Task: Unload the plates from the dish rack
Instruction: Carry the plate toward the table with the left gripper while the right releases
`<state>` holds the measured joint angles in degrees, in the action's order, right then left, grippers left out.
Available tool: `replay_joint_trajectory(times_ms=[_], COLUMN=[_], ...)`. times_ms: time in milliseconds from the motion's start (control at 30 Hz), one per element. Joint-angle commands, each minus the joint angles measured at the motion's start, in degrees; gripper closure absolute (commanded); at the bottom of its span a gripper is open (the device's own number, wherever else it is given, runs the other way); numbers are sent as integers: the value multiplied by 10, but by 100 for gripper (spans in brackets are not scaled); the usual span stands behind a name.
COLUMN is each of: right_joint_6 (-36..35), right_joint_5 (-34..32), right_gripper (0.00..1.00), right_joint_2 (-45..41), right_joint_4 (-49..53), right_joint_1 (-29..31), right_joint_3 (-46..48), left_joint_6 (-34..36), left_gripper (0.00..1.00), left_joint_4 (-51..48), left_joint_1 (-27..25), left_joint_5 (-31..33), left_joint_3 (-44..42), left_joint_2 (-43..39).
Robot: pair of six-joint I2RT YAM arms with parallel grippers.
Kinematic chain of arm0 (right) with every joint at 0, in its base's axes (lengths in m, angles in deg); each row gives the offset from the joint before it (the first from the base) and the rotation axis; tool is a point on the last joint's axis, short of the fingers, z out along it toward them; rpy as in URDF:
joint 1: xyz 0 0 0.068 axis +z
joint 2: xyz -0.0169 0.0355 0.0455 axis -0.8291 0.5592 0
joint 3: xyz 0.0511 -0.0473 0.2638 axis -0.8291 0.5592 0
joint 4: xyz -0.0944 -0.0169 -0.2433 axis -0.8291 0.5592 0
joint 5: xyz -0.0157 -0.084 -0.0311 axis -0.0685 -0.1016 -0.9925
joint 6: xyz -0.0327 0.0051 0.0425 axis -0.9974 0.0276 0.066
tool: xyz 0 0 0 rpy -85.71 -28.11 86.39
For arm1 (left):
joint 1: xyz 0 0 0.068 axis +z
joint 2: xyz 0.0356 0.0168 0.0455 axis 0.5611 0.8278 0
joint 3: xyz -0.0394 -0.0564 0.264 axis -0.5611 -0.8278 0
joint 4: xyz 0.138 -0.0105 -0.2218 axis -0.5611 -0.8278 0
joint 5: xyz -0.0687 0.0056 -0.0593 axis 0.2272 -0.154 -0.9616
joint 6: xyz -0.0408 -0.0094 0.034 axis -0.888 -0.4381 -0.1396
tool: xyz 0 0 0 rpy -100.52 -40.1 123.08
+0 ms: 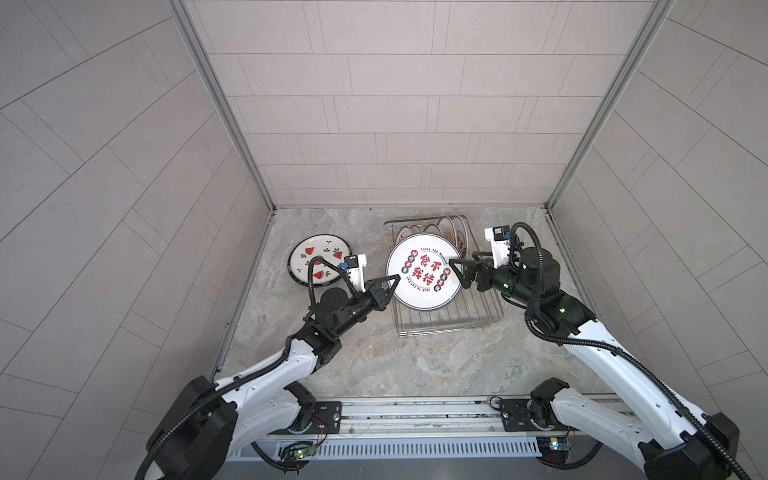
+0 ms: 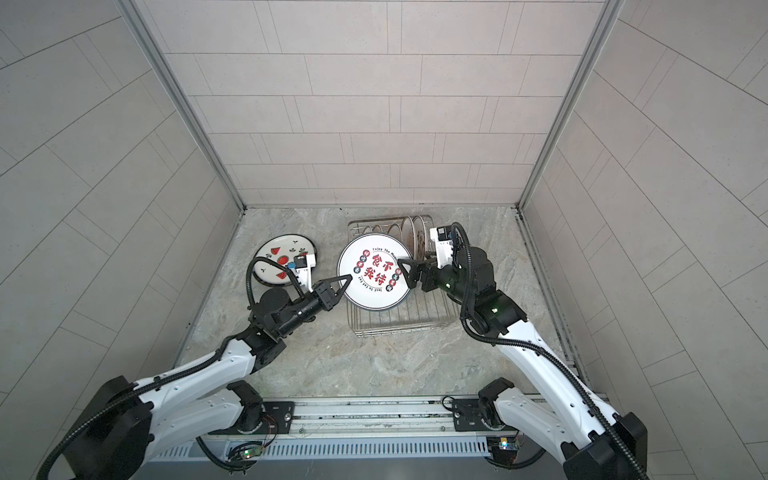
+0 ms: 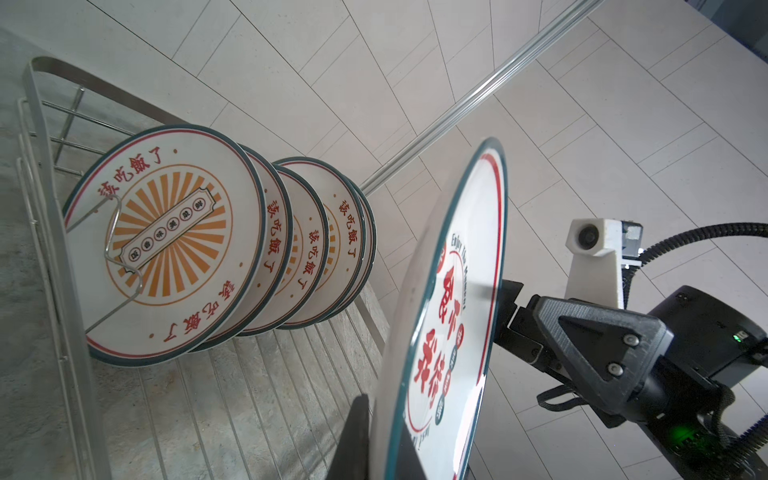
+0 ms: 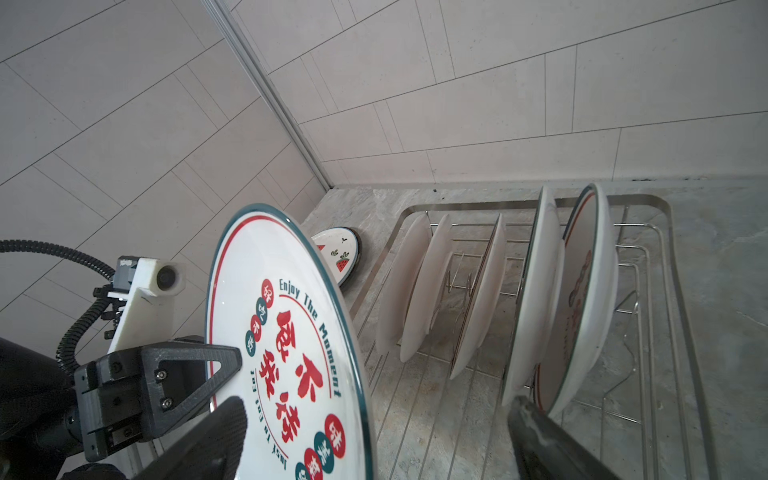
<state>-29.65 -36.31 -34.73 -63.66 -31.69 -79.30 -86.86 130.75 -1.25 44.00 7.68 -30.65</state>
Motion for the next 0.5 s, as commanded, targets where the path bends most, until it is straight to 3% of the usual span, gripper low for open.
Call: replay_joint_trajectory(times_ms=[0, 167, 467], right_joint_6=[-15, -25, -59], right_joint_5=[-18, -13, 5], right_gripper=[0, 0, 0], right_joint_2=[-32, -46, -18], right_joint_4=[-9, -10, 6], right_joint_1=[1, 2, 25], right_joint_3=[6, 12, -10], left_joint_6=[-31, -56, -95], left_gripper=[100, 100, 100], left_joint_4=[19, 12, -114], left_joint_1=[15, 55, 123], left_joint_5=[22, 33, 66], left_joint_3=[-6, -29, -42], left_joint_2=[-23, -62, -161])
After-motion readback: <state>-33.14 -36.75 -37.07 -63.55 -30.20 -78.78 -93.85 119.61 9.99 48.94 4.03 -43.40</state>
